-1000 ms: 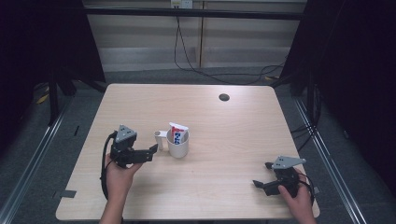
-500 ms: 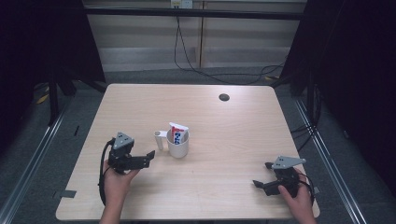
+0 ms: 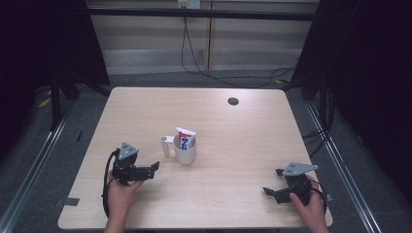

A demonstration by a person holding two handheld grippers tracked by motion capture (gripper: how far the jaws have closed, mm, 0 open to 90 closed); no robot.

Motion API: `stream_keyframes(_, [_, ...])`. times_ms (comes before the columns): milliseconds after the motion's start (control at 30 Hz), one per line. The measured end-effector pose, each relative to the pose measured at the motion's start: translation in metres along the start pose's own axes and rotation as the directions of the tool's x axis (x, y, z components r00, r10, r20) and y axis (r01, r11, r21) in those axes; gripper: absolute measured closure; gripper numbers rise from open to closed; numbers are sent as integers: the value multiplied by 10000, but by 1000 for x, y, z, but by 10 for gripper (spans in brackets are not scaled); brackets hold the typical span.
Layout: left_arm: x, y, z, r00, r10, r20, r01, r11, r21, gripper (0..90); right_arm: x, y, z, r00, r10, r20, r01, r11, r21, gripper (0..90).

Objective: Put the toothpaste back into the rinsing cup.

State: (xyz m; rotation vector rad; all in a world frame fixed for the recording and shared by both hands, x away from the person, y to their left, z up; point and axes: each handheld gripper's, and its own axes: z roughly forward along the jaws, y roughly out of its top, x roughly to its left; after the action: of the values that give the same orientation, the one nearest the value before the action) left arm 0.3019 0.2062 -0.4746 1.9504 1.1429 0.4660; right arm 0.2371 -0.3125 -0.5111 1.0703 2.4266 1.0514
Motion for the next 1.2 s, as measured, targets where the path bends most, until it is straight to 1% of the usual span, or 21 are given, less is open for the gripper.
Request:
stream_keyframes(167, [1, -4, 2, 9998, 141, -120, -139, 9998, 166, 78, 0, 0, 0, 10000, 1, 2, -1, 10000, 2, 105])
stream_keyframes(300, [2, -7, 3, 9998, 115, -159, -110, 9996, 274, 78, 0, 0, 0, 10000, 10, 2, -10, 10000, 4, 105])
stream_keyframes(400, [2, -9, 3, 9997, 170, -187, -165, 9995, 277, 78, 0, 0, 0, 10000, 7, 2, -7, 10000, 3, 105])
stream_keyframes(500, [2, -11, 4, 9995, 241, -225, -231, 9989, 409, 77, 0, 0, 0, 10000, 11, 2, -11, 10000, 3, 105])
stream_keyframes(800, [1, -15, 5, 9990, 322, -308, -308, 9984, 465, 73, 0, 0, 0, 10000, 10, 4, -10, 10000, 5, 105])
stream_keyframes(867, [1, -15, 5, 9986, 432, -309, -416, 9979, 501, 73, 0, 0, 0, 10000, -4, 3, 4, 10000, 0, 105])
stream_keyframes(933, [1, -16, 5, 9988, 386, -300, -371, 9981, 498, 72, 0, 0, 0, 10000, -4, 3, 4, 10000, 2, 105])
stream_keyframes(1200, [1, -18, 7, 9985, 460, -291, -442, 9972, 600, 69, 0, 0, 0, 10000, -13, 4, 13, 10000, 0, 105])
